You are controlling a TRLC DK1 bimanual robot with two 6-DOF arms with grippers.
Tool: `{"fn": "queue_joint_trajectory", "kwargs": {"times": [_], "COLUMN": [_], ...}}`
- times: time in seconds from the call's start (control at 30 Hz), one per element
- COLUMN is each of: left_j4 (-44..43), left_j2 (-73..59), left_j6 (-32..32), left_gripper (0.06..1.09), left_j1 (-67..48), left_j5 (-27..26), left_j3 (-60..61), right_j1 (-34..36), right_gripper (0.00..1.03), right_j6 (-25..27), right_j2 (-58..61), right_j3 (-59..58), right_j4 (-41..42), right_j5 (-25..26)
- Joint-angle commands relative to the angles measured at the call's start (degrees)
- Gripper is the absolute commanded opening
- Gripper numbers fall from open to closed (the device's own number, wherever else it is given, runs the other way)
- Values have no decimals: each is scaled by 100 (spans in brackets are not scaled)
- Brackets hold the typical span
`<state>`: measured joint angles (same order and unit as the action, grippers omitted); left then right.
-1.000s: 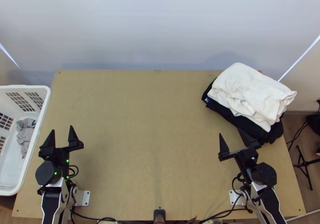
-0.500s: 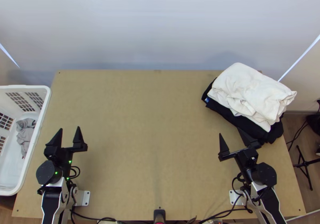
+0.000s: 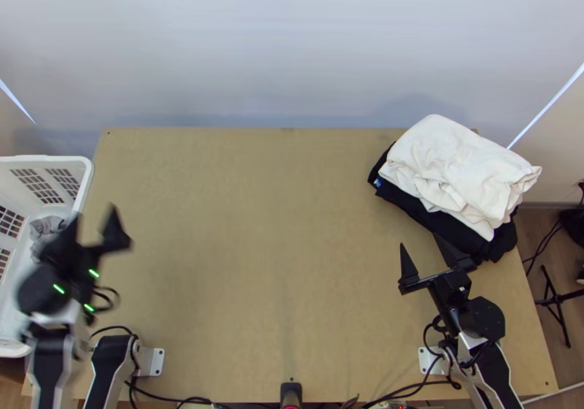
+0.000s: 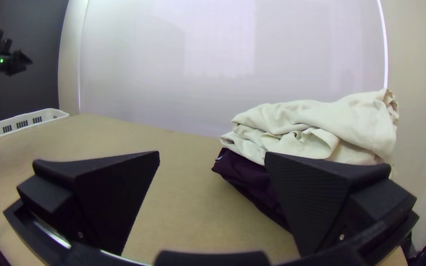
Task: Fold the t-shirt
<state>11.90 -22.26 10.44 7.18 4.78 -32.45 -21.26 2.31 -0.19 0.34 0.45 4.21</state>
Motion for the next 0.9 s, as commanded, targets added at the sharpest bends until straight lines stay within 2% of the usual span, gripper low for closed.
{"fn": "queue_joint_trajectory", "kwargs": {"times": [0.0, 0.07, 0.2, 0.27, 0.4, 0.6, 0.87], "left_j4": [1992, 2703, 4136, 4567, 4584, 4479, 3240], "left_j2": [-2880, -3724, -5596, -6405, -7503, -8857, -10298], "left_j6": [257, 178, -191, -578, -1211, -1553, -1817], "left_gripper": [104, 104, 104, 104, 104, 104, 104], "left_j1": [1444, 2138, 3650, 4116, 4670, 5144, 5355], "left_j5": [-21, -188, -996, -1102, -1119, -1242, -1260], "left_j3": [-3655, -4622, -6265, -6757, -6907, -6854, -6810], "right_j1": [-1, -1, -1, -1, -1, -1, -1], "right_gripper": [99, 99, 99, 99, 99, 99, 99], "right_j6": [-2, -2, -2, -2, -2, -2, -2], "right_j2": [1, 1, 1, 1, 1, 1, 1], "right_j3": [1, 1, 1, 1, 1, 1, 1], "right_j4": [-1, -1, 8, -1, -1, -1, -1], "right_j5": [1, 1, 1, 1, 1, 1, 1]}}
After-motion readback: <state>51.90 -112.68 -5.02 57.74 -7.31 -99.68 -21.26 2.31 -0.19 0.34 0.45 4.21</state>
